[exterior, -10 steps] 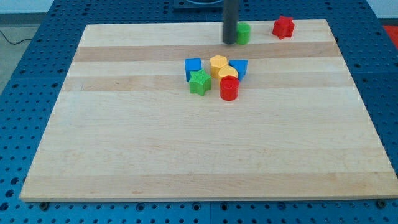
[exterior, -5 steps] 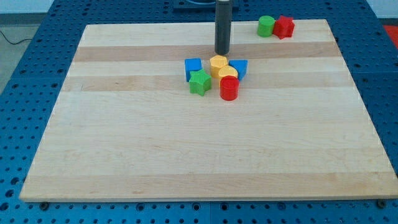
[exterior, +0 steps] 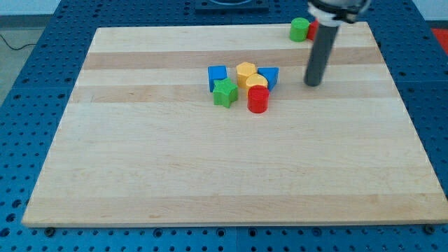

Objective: Move the yellow hexagon to the center top

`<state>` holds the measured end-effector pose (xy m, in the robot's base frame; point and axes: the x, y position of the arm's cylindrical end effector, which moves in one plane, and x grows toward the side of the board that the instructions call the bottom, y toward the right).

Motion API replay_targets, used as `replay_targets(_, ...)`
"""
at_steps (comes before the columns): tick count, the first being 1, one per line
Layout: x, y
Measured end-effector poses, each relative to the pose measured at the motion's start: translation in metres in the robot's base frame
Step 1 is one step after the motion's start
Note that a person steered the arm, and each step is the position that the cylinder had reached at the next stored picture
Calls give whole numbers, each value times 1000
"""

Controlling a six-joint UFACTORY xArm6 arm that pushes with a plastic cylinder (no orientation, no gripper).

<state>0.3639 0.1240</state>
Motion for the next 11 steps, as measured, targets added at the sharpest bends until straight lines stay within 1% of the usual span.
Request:
replay_targets(2, -1, -110)
replay_targets(3, -23, -140)
replay_targets(4, -38, -141)
replay_targets(5, -34, -141)
replay_targets(7, -62, -154)
replay_targets(8, -56, -154)
replay_targets(9, -35, -167)
replay_targets(10, -55, -176)
replay_targets(11, -87, -171)
